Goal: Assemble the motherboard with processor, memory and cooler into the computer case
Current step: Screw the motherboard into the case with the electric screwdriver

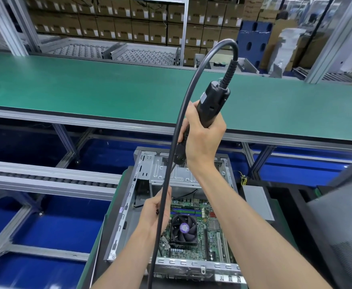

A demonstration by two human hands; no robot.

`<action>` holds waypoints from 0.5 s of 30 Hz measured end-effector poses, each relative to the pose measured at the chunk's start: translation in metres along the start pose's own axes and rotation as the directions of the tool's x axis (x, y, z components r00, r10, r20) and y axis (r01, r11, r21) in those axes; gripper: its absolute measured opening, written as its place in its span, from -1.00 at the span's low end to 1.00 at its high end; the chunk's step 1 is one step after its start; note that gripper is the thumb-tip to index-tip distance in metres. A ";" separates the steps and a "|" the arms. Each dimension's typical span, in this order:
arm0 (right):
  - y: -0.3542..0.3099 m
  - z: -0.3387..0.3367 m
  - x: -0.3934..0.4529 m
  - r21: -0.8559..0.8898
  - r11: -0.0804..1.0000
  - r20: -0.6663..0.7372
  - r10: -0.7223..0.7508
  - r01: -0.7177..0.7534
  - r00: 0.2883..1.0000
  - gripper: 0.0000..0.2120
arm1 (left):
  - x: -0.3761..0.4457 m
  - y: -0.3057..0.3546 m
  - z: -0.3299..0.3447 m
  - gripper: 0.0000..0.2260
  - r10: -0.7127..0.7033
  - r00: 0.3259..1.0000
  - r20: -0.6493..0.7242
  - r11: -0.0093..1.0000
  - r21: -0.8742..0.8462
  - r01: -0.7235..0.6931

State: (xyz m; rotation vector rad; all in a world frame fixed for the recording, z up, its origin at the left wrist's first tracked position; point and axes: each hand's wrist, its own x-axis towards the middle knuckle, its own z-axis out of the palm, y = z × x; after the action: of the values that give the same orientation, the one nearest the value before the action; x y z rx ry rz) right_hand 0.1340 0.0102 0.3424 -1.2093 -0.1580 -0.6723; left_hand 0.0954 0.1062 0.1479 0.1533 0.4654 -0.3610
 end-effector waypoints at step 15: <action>0.001 -0.004 0.003 -0.023 1.000 0.030 0.002 -0.002 1.000 -0.81 | 0.009 0.003 -0.004 -0.69 0.133 0.986 -0.102 0.982 0.145 -0.118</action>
State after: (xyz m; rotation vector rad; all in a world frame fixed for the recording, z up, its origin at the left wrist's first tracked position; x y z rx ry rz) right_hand 0.1356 0.0056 0.3414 -1.2418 -0.1749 -0.6556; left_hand 0.1021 0.1068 0.1408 0.3380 0.5378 -0.2618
